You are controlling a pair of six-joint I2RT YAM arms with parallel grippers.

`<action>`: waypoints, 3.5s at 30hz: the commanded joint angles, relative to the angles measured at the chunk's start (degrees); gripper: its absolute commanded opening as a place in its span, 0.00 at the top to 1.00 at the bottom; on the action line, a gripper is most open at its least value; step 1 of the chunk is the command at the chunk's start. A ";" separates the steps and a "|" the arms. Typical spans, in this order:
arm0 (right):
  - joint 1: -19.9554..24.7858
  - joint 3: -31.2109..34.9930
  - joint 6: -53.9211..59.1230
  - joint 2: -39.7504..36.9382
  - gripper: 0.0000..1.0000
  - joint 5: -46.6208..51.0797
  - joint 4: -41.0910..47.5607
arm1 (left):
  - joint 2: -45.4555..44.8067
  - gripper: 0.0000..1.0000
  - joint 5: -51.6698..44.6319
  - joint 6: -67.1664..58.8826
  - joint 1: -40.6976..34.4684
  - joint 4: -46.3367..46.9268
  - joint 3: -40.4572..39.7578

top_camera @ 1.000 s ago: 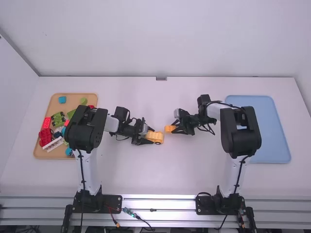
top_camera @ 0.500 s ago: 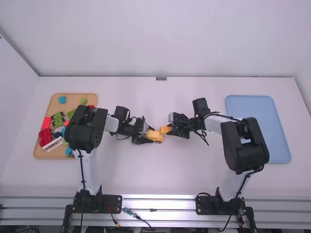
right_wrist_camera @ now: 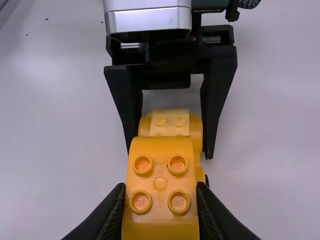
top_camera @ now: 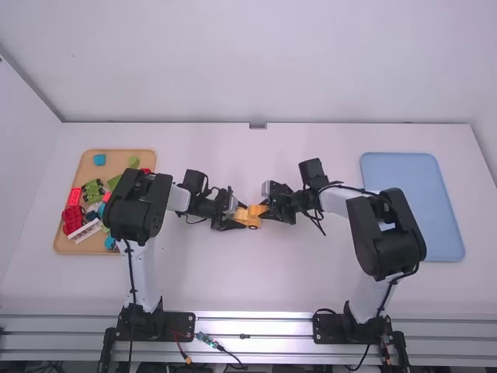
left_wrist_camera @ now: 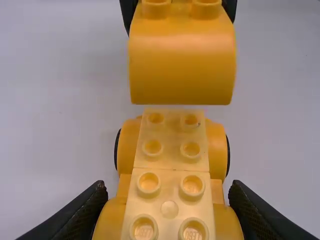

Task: Assemble lego blocks to make yellow taxi

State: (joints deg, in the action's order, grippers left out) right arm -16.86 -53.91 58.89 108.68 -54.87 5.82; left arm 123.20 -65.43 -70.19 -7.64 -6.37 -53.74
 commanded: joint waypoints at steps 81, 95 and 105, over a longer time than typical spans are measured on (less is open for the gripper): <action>-5.27 -5.25 -3.61 9.19 1.00 -0.09 -6.32 | -0.99 0.73 11.08 10.67 -1.05 -11.73 6.54; -5.27 -2.29 -7.91 9.19 1.00 2.64 -10.88 | -0.99 0.74 11.10 10.67 -1.05 -11.78 6.56; -5.27 -3.10 -9.44 12.12 1.00 2.21 -12.50 | -0.99 0.75 11.10 10.69 -1.05 -11.80 6.49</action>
State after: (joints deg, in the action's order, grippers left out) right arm -21.98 -56.66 49.95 117.47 -54.13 -7.35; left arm 120.95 -60.75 -59.51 -8.38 -19.11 -48.77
